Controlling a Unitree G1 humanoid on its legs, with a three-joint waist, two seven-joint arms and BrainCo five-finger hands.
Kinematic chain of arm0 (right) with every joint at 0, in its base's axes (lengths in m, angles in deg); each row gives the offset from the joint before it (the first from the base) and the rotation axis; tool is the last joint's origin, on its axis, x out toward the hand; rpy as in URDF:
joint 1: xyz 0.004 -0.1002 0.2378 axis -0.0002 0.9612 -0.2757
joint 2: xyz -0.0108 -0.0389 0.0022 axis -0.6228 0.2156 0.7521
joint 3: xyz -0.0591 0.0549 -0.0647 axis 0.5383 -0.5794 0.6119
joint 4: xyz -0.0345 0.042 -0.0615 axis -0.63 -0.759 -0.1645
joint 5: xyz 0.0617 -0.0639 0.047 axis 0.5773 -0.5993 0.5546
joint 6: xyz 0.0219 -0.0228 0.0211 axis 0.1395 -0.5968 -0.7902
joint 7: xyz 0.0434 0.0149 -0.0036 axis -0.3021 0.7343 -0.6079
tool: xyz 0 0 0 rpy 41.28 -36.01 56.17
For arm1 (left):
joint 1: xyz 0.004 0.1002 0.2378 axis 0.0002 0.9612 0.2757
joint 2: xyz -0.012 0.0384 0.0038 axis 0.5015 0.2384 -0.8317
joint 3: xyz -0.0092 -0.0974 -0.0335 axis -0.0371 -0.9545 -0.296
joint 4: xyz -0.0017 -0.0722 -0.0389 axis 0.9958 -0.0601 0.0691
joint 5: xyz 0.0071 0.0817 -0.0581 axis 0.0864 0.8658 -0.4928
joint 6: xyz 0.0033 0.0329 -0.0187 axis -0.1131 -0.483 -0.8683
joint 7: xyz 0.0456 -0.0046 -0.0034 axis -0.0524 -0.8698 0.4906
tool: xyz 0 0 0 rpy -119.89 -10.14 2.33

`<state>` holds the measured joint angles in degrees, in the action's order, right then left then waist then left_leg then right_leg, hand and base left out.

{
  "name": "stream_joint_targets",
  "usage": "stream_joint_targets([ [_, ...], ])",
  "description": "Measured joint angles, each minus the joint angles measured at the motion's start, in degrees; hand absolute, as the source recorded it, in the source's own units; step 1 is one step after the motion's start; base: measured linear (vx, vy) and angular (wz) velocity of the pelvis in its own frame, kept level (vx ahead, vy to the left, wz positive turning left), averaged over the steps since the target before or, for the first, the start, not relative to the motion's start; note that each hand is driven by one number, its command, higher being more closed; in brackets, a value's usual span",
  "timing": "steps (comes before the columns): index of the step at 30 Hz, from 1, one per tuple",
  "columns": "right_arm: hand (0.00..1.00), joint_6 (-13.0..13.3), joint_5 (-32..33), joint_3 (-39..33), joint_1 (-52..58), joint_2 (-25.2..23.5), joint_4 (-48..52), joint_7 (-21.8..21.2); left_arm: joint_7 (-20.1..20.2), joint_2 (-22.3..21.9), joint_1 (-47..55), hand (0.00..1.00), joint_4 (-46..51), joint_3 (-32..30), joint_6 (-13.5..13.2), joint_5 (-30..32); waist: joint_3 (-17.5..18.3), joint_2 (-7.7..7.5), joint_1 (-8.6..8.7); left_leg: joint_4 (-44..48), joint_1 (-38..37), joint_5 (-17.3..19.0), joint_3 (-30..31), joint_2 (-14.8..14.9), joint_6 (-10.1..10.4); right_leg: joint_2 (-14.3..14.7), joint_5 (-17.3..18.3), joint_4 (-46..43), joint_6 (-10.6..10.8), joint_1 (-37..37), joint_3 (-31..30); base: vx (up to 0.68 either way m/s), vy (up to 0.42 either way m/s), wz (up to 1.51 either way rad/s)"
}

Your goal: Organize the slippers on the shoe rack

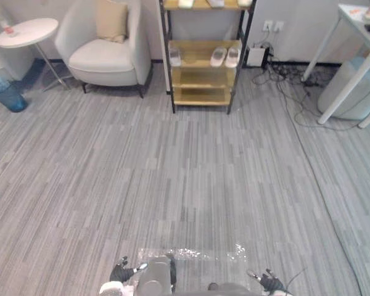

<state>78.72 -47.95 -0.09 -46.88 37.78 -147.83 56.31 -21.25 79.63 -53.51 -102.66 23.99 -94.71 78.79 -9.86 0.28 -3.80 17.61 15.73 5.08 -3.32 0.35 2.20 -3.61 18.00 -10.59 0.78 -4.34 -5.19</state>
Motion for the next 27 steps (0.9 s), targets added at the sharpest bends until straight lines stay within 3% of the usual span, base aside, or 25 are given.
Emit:
stream_joint_targets([
  [2,0.0,0.0,-0.3,0.6,0.4,-2.4,0.5,-0.2,0.0,1.1,0.8,0.0,-0.5,-0.8,0.0,0.0,2.2,-2.96,0.03,0.7,-0.5,3.5,-3.1,-2.1,-1.5,-2.7,2.3,-7.6,2.7,2.7,-1.8,0.48,0.254,-0.54],
  [3,0.0,0.0,-0.6,0.9,0.3,-3.5,1.0,-0.4,0.0,1.2,0.7,0.0,-0.5,-1.0,0.1,0.0,2.2,-3.38,-0.17,0.7,-2.0,4.2,-4.4,-2.4,-2.1,-3.2,2.1,-14.0,4.0,5.0,-2.5,0.58,0.252,-0.54],
  [5,0.0,0.2,-1.2,1.9,0.4,-3.8,3.0,-0.8,-0.1,1.5,0.7,0.0,-0.7,-0.6,0.3,0.1,2.0,-3.63,0.3,0.4,-8.6,6.6,-5.5,-3.6,-4.1,-3.4,-2.2,-33.6,12.1,9.9,-3.3,0.46,0.185,-0.29],
  [6,0.0,0.3,-1.3,1.9,0.5,-3.8,3.3,-0.9,-0.1,1.6,0.4,0.0,-0.7,-0.2,0.4,0.0,1.8,-3.39,0.51,0.1,-11.1,7.3,-5.5,-3.7,-4.3,-3.5,-3.2,-40.2,12.7,11.6,-2.8,0.54,0.126,0.0],
  [7,0.0,0.5,-1.3,1.9,0.6,-3.7,4.4,-0.8,-0.1,1.5,-1.1,0.0,-0.7,0.4,0.6,0.0,1.5,-2.86,0.59,-2.3,-16.1,7.8,-4.9,-3.7,-4.6,-4.5,-3.6,-49.4,10.6,15.4,1.9,0.45,0.092,0.04],
  [9,0.0,0.6,-1.5,1.9,0.2,-3.4,4.8,-0.8,-0.1,1.3,-2.5,0.0,-0.7,0.9,0.7,-0.1,1.1,-2.39,0.64,-5.9,-20.5,7.8,-4.4,-3.1,-4.6,-5.5,-2.4,-50.7,7.7,18.1,6.6,0.38,0.025,0.06],
  [10,0.0,0.6,-1.7,1.9,-0.3,-2.9,4.7,-0.8,-0.2,0.7,-3.4,0.0,-0.7,1.2,0.8,-0.3,0.8,-1.67,0.77,-8.6,-23.8,7.8,-4.2,-1.9,-4.6,-5.4,-1.2,-47.4,5.7,19.5,10.4,0.41,-0.006,0.1],
  [13,0.0,0.9,-1.7,1.9,-2.0,-2.7,4.3,-0.8,-0.2,-1.8,-5.1,0.0,-0.8,2.3,0.7,-1.4,0.3,-0.84,2.06,-9.6,-26.4,7.8,-3.7,0.9,-4.6,-3.6,-1.6,-30.3,3.1,22.6,15.1,0.43,-0.077,0.18],
  [15,0.0,1.0,-1.7,2.0,-3.3,-2.7,2.5,-0.8,0.0,-2.8,-5.7,0.0,-0.9,4.3,0.6,-1.7,0.1,-1.0,3.25,-9.6,-27.7,7.9,-1.8,2.1,-4.5,-0.5,-10.1,-10.7,1.6,22.4,13.2,0.47,-0.167,0.29],
  [16,0.0,1.0,-1.7,2.0,-3.3,-2.8,2.2,-0.8,0.0,-2.9,-5.6,0.0,-0.9,5.1,0.5,-1.7,0.3,-1.3,3.46,-9.4,-28.1,8.5,-0.8,2.0,-3.5,0.2,-15.0,-6.1,0.5,22.1,11.6,0.47,-0.23,0.39],
  [17,0.0,1.0,-1.6,2.0,-3.0,-3.0,1.7,-0.8,0.0,-2.7,-5.6,0.0,-1.1,5.0,0.3,-1.7,0.7,-2.69,3.82,-8.4,-29.4,10.2,1.5,1.3,-0.8,0.3,-21.4,-5.3,-1.4,22.1,10.6,0.49,-0.268,0.21],
  [18,0.0,1.0,-1.2,1.8,-4.1,-2.4,1.2,-0.9,-0.1,-4.1,-6.3,0.0,-2.2,4.4,0.2,-1.7,0.2,-0.63,3.74,-7.2,-30.7,11.4,2.8,2.9,0.2,1.6,-19.0,-8.5,-1.3,22.2,11.6,0.48,-0.272,0.16],
  [20,0.0,1.0,-1.3,1.6,-4.7,-1.9,0.6,-0.8,0.0,-5.9,-6.3,0.0,-2.9,1.9,0.0,-1.7,0.4,1.53,3.82,1.3,-27.8,11.2,4.9,4.7,0.5,3.2,-15.7,-8.2,-2.4,20.4,12.8,0.44,-0.267,0.08],
  [21,0.0,1.0,-1.2,1.8,-4.6,-1.3,0.8,-0.8,-0.1,-6.9,-6.5,0.0,-2.6,-1.0,-0.1,-1.7,0.2,2.76,3.78,12.4,-22.9,9.6,5.6,5.8,2.8,4.4,-13.8,-7.3,-3.4,18.2,13.8,0.52,-0.317,0.14],
  [22,0.0,0.8,-1.2,2.0,-4.5,-1.2,1.0,-0.7,0.0,-7.0,-6.9,0.0,-2.0,-2.2,0.0,-1.8,-0.2,3.04,3.72,21.9,-19.0,5.6,5.6,6.7,4.0,5.2,-12.8,-6.3,-4.2,15.9,13.7,0.44,-0.233,0.09],
  [23,0.0,0.7,-1.1,2.3,-4.2,-1.1,1.2,-0.5,0.0,-7.1,-6.6,0.0,-1.3,-2.4,0.0,-1.8,-0.9,2.87,3.3,30.2,-15.9,4.0,5.4,8.1,4.2,5.9,-12.1,-5.1,-5.0,12.9,13.8,0.45,-0.2,0.02],
  [24,0.0,0.7,-1.1,2.5,-3.8,-1.4,1.3,-0.5,0.0,-7.1,-6.8,0.0,-0.4,-2.4,-0.1,-1.8,-1.5,2.4,2.92,36.9,-12.8,5.7,3.2,9.1,4.4,6.3,-10.9,-3.7,-5.8,8.2,14.0,0.43,-0.183,-0.04],
  [25,0.0,0.7,-1.1,2.4,-3.6,-1.8,1.3,-0.5,0.0,-7.0,-6.8,0.0,0.6,-2.3,-0.2,-1.9,-1.9,1.55,2.44,37.6,-11.2,7.1,1.7,9.2,3.9,6.3,-10.6,-2.6,-5.8,5.6,13.8,0.42,-0.189,-0.13],
  [27,0.0,0.6,-1.1,2.3,-3.6,-2.6,1.5,-0.3,0.1,-7.1,-7.1,0.0,1.9,-1.7,-0.5,-2.1,-2.0,0.84,1.32,33.1,-6.0,10.2,-2.5,8.3,2.8,6.1,-10.3,1.9,-5.9,0.2,12.5,0.37,-0.131,-0.21],
])
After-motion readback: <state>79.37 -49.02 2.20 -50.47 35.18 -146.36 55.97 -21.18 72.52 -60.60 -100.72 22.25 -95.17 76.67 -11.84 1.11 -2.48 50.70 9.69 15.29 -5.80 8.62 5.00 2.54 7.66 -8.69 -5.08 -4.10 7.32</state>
